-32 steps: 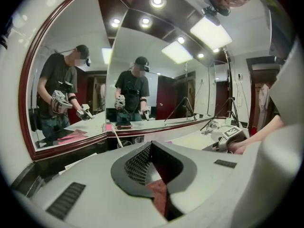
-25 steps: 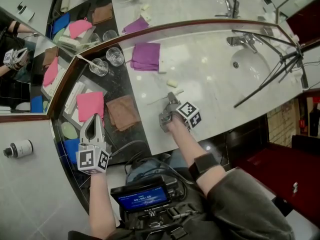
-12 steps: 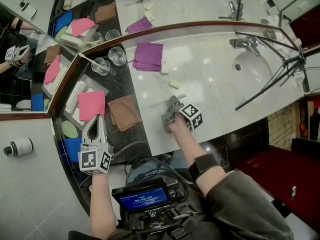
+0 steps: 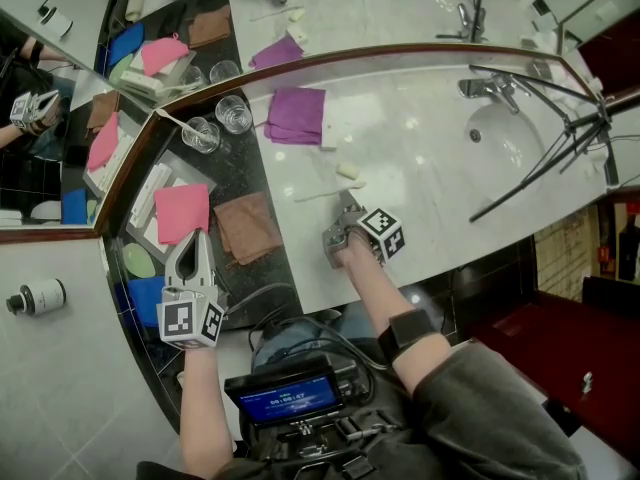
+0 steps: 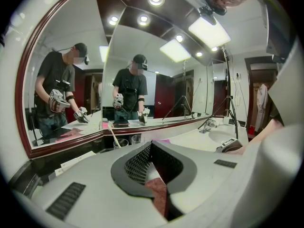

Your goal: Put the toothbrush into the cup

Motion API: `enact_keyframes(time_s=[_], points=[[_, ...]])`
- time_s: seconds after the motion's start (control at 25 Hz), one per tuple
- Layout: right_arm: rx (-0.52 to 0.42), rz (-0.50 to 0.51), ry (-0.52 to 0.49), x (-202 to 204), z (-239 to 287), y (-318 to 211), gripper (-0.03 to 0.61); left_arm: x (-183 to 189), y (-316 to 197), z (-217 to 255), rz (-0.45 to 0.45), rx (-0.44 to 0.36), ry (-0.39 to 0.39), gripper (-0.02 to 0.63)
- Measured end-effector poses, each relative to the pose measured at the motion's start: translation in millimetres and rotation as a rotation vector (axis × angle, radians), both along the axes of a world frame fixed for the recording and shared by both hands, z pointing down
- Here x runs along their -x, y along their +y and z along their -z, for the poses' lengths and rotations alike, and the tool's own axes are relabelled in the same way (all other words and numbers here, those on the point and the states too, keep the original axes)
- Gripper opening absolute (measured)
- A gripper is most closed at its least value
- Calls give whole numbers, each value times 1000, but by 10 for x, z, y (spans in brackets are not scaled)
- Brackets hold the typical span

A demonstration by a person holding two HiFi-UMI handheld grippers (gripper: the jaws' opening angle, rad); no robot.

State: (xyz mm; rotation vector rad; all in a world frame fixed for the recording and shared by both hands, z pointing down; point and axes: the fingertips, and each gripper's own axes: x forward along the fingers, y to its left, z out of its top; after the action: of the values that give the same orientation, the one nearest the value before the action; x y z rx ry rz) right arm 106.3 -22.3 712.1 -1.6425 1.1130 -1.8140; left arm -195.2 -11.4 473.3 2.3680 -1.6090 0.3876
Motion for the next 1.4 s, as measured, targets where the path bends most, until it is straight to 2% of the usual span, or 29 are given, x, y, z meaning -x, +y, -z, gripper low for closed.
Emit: enact_keyframes(time_s=[0.36, 0.48, 0.6, 0.92, 1.08, 1.4], points=[[-28, 54, 23, 9, 102, -15, 101, -18, 13, -36, 3, 6, 4, 0], [-52, 81, 45, -23, 194, -34, 34, -38, 9, -21, 3, 2, 9, 0], [-72, 80, 44, -69, 300, -58, 0, -65, 5, -11, 5, -3, 15, 0], [-238, 86, -25, -40, 936, -295, 0, -145, 23, 14, 7, -13, 20, 0], [-334, 82, -104, 1, 1357, -423, 0, -181, 26, 32, 9, -17, 18, 0], [-477, 142, -173, -114, 2015, -531, 0, -207, 37, 80, 32, -24, 30, 0]])
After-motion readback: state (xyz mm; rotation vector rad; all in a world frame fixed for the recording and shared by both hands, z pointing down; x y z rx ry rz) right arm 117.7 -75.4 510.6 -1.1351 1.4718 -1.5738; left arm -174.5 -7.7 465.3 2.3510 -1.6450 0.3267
